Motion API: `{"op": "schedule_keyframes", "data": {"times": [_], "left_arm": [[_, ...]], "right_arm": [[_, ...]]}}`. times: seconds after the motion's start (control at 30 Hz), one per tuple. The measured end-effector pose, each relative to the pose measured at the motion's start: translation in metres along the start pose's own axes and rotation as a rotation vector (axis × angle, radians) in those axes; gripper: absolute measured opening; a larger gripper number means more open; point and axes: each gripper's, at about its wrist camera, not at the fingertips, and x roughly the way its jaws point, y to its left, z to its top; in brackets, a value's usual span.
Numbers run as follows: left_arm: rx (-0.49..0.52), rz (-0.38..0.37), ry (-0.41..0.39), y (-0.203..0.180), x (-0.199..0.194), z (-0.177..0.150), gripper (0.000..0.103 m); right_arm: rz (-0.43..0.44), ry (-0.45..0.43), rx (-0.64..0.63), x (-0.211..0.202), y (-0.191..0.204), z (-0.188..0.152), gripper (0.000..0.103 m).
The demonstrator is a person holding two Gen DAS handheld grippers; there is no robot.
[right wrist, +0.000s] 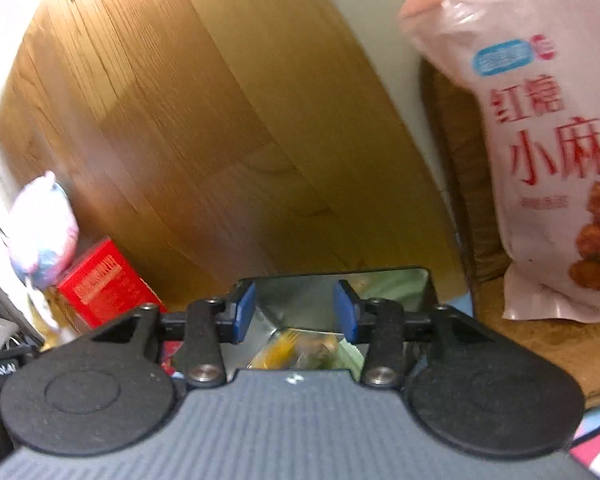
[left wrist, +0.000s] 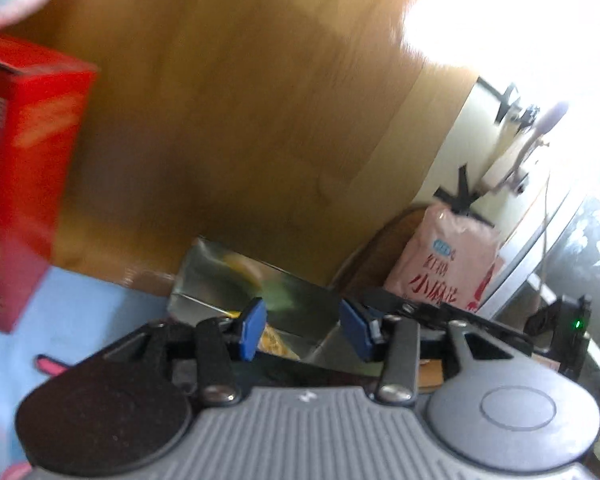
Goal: Organize snacks
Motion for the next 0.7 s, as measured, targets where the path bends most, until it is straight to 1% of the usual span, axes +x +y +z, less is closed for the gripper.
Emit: {"op": "schedule_keyframes", "data": {"times": [0.13,0.2,0.27,0.37,0.47,0.57,0.63,0.7], "left_arm": [[-0.014,0.009,-0.071,0.012,-0.061,-0.019,0.05],[-0.025,0.012,-0.088,0.016,-0.091,-0.036,0.051],[-0.038,0.006,-0.081,0.018,-0.11,-0.05,0.051],[-0.042,-0.003,-0.051,0.016,-0.133,-0.081,0.051],[-0.034,-0.005,-0.004,0.006,-0.132,-0.103,0.051],[-0.039,0.014,0.045,0.004,-0.125,-0.121,0.051],[-0.067,0.035,0.08,0.007,-0.118,-0.129,0.052],[-0.081,0.064,0.101,0.01,-0.115,-0.134,0.055]], "right_arm": [[0.071,0.008,0.014,-0.041,-0.003,-0.02,0.047],[0.119,0.038,0.025,-0.064,-0.004,-0.038,0.047],[0.161,0.085,0.039,-0.085,-0.004,-0.062,0.047],[0.186,0.156,0.043,-0.107,0.001,-0.095,0.047],[0.192,0.204,0.02,-0.121,0.012,-0.123,0.047],[0.194,0.237,-0.018,-0.123,0.029,-0.143,0.047],[0.203,0.26,-0.026,-0.121,0.035,-0.149,0.047],[0.187,0.28,-0.054,-0.116,0.043,-0.153,0.047]]}}
